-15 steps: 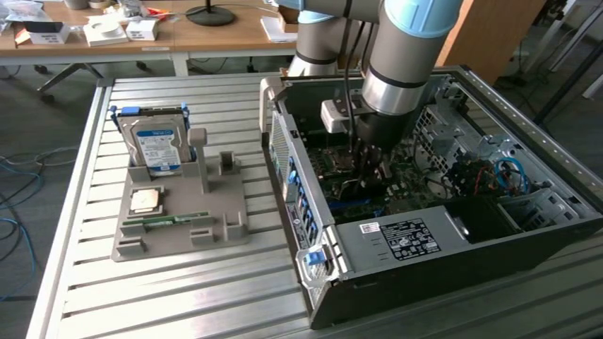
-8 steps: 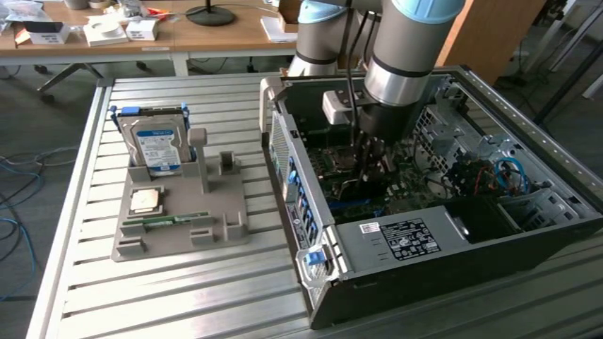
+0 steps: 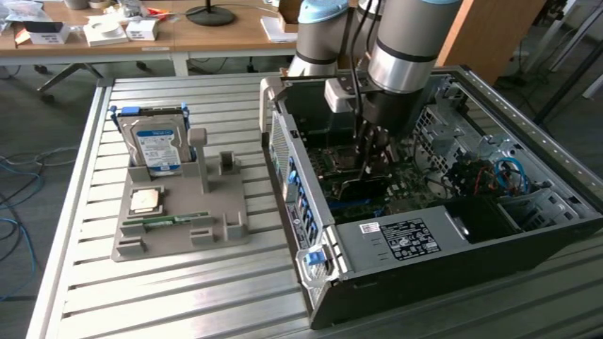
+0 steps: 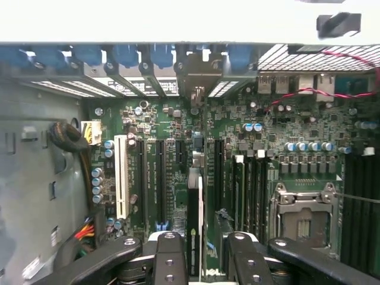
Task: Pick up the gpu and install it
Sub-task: 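Insert the gpu into the slot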
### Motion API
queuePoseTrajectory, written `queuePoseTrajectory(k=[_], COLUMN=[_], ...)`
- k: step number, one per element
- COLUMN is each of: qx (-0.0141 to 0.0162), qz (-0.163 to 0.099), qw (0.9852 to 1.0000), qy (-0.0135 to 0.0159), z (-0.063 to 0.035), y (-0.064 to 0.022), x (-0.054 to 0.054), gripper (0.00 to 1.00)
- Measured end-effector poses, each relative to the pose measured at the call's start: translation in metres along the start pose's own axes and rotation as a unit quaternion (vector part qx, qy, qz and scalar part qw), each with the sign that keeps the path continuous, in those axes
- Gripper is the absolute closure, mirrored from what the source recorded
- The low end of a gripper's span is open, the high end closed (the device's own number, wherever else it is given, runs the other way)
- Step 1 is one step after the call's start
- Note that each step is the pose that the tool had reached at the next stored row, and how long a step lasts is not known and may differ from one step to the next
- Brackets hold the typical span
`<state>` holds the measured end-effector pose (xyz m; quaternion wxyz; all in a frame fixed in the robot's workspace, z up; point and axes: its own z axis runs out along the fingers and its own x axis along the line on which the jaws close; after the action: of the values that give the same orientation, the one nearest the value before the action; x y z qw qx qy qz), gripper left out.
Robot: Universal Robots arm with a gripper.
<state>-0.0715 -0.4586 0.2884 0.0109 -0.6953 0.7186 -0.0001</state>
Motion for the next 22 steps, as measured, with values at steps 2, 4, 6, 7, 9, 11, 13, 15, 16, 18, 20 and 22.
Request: queuePoseTrajectory(k=[2, 4, 6, 7, 9, 11, 13, 15, 16, 18, 20, 22], qx=[0.0, 0.0, 0.0, 0.0, 0.0, 0.0, 0.0, 0.0, 0.0, 0.0, 0.0, 0.0], qz=[0.0, 0.0, 0.0, 0.0, 0.0, 0.0, 0.0, 0.0, 0.0, 0.0, 0.0, 0.0], qw=[1.0, 1.0, 1.0, 1.0, 1.0, 1.0, 1.0, 1.0, 1.0, 1.0, 1.0, 1.0], qy=[0.0, 0.0, -0.0001, 0.0, 0.0, 0.0001, 0.0, 0.0, 0.0, 0.0, 0.0, -0.0001], z=[-0.0058, -0.0112, -0.0161, -0.0183, -0.0218, -0.0253, -0.0279, -0.0308, -0.0323, -0.035, -0.0374, -0.0377], y=[-0.0001, -0.0001, -0.0002, -0.0002, -0.0003, -0.0003, -0.0003, -0.0003, -0.0004, -0.0004, -0.0004, -0.0004], x=[0.0, -0.001, -0.002, -0.002, -0.002, -0.002, -0.003, -0.003, -0.003, -0.004, -0.004, -0.004], gripper=[0.66, 0.66, 0.66, 0.66, 0.66, 0.66, 0.66, 0.66, 0.66, 0.66, 0.66, 0.66])
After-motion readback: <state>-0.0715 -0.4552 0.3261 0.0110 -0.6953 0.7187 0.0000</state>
